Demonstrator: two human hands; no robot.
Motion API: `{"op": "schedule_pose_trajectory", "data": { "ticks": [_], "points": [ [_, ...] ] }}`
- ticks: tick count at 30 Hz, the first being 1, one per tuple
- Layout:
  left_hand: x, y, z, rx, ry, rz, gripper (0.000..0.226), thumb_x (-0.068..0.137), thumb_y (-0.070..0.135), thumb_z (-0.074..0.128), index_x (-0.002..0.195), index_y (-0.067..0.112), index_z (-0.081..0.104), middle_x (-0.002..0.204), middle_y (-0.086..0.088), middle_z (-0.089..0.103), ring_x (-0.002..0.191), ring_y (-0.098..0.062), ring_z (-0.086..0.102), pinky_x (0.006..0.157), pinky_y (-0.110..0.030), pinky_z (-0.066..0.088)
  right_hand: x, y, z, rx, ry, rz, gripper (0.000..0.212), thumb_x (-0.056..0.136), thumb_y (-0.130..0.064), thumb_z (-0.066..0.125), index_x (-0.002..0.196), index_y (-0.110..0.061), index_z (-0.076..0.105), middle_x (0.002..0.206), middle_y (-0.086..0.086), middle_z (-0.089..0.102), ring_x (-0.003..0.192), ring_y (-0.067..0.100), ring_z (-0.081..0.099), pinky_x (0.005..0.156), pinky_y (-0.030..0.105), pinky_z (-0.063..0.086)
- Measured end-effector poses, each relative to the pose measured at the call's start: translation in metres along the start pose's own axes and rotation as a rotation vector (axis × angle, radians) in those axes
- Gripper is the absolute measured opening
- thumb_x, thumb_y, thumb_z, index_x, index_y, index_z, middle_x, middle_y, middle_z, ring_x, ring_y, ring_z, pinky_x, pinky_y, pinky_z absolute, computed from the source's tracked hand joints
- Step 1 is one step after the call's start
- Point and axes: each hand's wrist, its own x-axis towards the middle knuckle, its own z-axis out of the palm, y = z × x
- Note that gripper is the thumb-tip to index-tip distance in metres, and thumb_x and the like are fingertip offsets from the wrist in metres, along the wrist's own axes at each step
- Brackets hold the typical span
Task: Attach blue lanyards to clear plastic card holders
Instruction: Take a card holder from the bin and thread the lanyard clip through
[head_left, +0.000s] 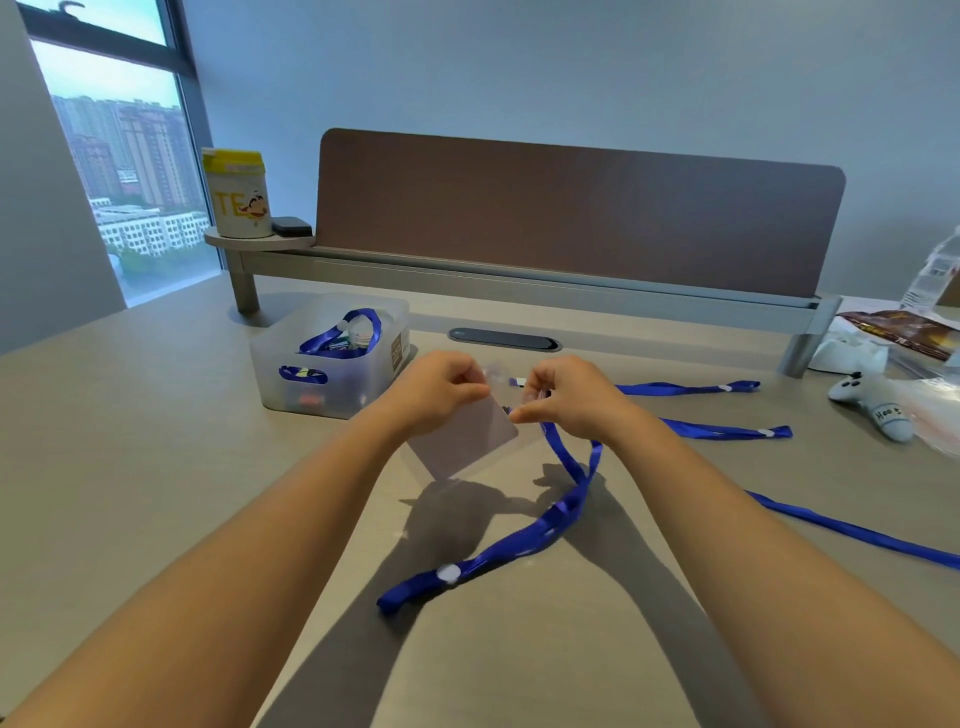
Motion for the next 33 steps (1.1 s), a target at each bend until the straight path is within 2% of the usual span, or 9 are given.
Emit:
{"op": "schedule_pose_trajectory", "data": {
  "ticks": [3, 5, 7, 10, 14, 18, 22, 25, 33],
  "points": [
    [0.002, 0.0, 0.001, 0.037, 0.08, 0.02, 0.023, 0.093, 0.016, 0.047, 0.108, 0.004, 0.059, 0.119, -0.016, 0.06, 0.099, -0.025, 0.052, 0.084, -0.029, 0.045, -0.002, 0.003, -0.004, 0.023, 0.009, -0.013, 0.02, 0.083, -0.018, 0.065, 0.067, -0.017, 0.052, 0.067, -0.005, 0.049, 0.067, 0.01, 0.048, 0.06, 0.019, 0.04],
    [0.003, -0.002, 0.001, 0.029, 0.118, 0.012, 0.023, 0.093, 0.015, 0.046, 0.111, 0.004, 0.057, 0.12, -0.016, 0.06, 0.107, -0.028, 0.054, 0.088, -0.032, 0.048, -0.005, 0.006, -0.006, 0.094, 0.019, -0.018, 0.011, 0.085, -0.017, 0.062, 0.086, -0.006, 0.063, 0.07, -0.002, 0.053, 0.066, 0.01, 0.049, 0.065, 0.021, 0.043],
    [0.004, -0.004, 0.0, 0.001, 0.13, -0.023, 0.027, 0.092, 0.016, 0.047, 0.116, 0.006, 0.053, 0.123, -0.016, 0.059, 0.11, -0.029, 0.055, 0.09, -0.035, 0.05, -0.007, 0.007, -0.008, 0.195, 0.011, -0.005, 0.023, 0.089, -0.014, 0.056, 0.103, 0.003, 0.063, 0.079, 0.006, 0.058, 0.066, 0.009, 0.051, 0.069, 0.023, 0.046],
    [0.004, -0.006, 0.001, -0.044, 0.168, -0.052, 0.036, 0.089, 0.017, 0.052, 0.124, 0.009, 0.048, 0.127, -0.015, 0.057, 0.114, -0.029, 0.055, 0.095, -0.04, 0.049, -0.009, 0.004, -0.009, 0.331, -0.026, 0.017, 0.026, 0.092, -0.011, 0.051, 0.108, 0.006, 0.061, 0.076, 0.004, 0.06, 0.062, 0.008, 0.054, 0.062, 0.016, 0.047],
    [-0.001, -0.001, 0.006, -0.021, 0.286, 0.084, 0.037, 0.086, 0.019, 0.059, 0.12, 0.008, 0.053, 0.128, -0.012, 0.057, 0.115, -0.024, 0.053, 0.096, -0.034, 0.045, -0.008, -0.001, -0.007, 0.399, -0.026, 0.029, 0.024, 0.092, -0.011, 0.049, 0.105, 0.004, 0.063, 0.069, 0.0, 0.058, 0.054, 0.008, 0.046, 0.05, 0.015, 0.039],
    [-0.007, 0.003, 0.009, 0.141, 0.233, 0.213, 0.032, 0.084, 0.025, 0.061, 0.111, 0.007, 0.06, 0.121, -0.011, 0.061, 0.108, -0.022, 0.055, 0.086, -0.026, 0.043, -0.009, -0.005, -0.006, 0.44, 0.003, 0.021, 0.023, 0.092, -0.01, 0.049, 0.104, 0.003, 0.063, 0.068, 0.001, 0.058, 0.051, 0.008, 0.039, 0.043, 0.013, 0.033],
    [-0.007, 0.005, 0.006, 0.172, 0.208, 0.225, 0.031, 0.082, 0.026, 0.062, 0.105, 0.005, 0.06, 0.115, -0.013, 0.063, 0.088, -0.017, 0.052, 0.074, -0.02, 0.04, -0.011, -0.007, -0.005, 0.442, 0.017, 0.008, 0.02, 0.092, -0.01, 0.049, 0.099, 0.002, 0.064, 0.066, 0.001, 0.055, 0.052, 0.009, 0.039, 0.047, 0.017, 0.032],
    [-0.006, 0.009, 0.002, 0.16, 0.177, 0.213, 0.03, 0.081, 0.024, 0.062, 0.099, 0.001, 0.059, 0.106, -0.017, 0.064, 0.08, -0.014, 0.046, 0.059, -0.012, 0.036, -0.012, -0.01, -0.005, 0.412, 0.008, -0.024, 0.021, 0.091, -0.009, 0.05, 0.074, -0.013, 0.061, 0.065, 0.0, 0.053, 0.052, 0.007, 0.04, 0.043, 0.012, 0.033],
    [-0.008, 0.007, -0.008, 0.128, 0.198, 0.229, 0.028, 0.084, 0.022, 0.059, 0.098, -0.001, 0.064, 0.1, -0.02, 0.068, 0.077, -0.014, 0.05, 0.06, -0.007, 0.033, -0.012, -0.018, -0.005, 0.443, -0.001, -0.045, 0.026, 0.091, -0.015, 0.051, 0.065, -0.018, 0.056, 0.063, 0.001, 0.048, 0.054, 0.009, 0.037, 0.044, 0.011, 0.033]
  ]
}}
